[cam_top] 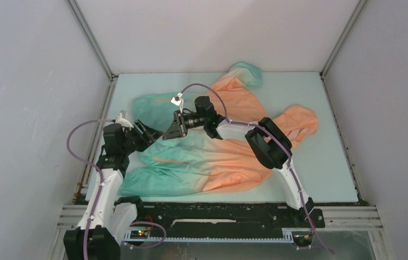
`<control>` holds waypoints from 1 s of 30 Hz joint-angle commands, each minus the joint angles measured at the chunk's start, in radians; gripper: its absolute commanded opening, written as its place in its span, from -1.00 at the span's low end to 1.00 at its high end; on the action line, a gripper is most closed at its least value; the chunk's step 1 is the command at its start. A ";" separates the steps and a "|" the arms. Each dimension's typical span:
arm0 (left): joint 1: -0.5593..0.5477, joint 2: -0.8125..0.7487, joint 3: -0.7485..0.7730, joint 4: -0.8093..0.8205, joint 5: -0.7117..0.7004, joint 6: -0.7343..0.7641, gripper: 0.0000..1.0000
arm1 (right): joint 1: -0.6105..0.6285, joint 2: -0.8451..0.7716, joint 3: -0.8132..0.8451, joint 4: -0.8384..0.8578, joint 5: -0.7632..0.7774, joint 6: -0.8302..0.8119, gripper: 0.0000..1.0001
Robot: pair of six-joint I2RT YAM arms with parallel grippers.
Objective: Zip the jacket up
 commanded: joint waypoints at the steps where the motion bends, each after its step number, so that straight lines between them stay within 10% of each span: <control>1: 0.004 -0.117 -0.050 0.045 -0.007 0.027 0.20 | 0.001 -0.064 0.024 0.042 -0.034 0.081 -1.00; 7: 0.010 -0.190 -0.118 -0.013 -0.066 -0.096 0.09 | 0.001 -0.051 0.036 0.069 -0.030 0.142 -1.00; 13: 0.012 -0.258 -0.297 0.318 0.010 -0.391 -0.09 | -0.003 -0.044 0.031 0.102 -0.016 0.180 -1.00; 30: 0.018 -0.311 -0.331 0.348 -0.036 -0.459 -0.20 | 0.005 -0.026 0.028 0.183 -0.024 0.247 -1.00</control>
